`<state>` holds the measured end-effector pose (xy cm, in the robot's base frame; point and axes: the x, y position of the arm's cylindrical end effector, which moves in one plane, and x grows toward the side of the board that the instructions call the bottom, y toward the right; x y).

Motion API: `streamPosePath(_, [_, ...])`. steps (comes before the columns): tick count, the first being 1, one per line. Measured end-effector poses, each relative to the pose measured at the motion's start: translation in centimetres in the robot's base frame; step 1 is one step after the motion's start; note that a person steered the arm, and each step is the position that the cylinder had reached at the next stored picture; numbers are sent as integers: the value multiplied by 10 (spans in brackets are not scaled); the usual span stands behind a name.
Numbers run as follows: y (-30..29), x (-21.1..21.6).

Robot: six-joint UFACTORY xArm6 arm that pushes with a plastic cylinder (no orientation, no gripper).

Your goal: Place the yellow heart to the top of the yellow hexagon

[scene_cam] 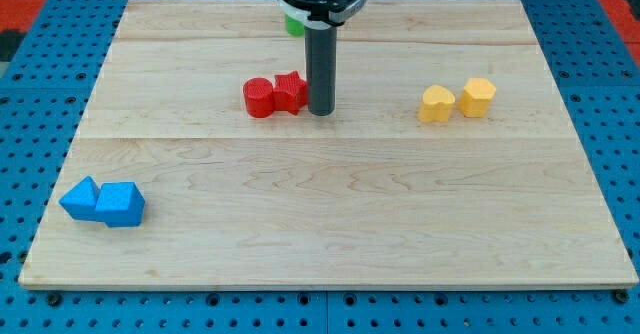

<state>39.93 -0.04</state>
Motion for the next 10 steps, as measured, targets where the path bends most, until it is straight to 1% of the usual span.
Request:
streamPosePath(1, [17, -5])
streamPosePath(2, [24, -24])
streamPosePath(3, [38, 1])
streamPosePath(4, [65, 44])
streamPosePath(5, [101, 46])
streamPosePath(6, [128, 29])
streamPosePath(7, [81, 20])
streamPosePath(8, [126, 19])
streamPosePath(9, [127, 23])
streamPosePath(10, [132, -5])
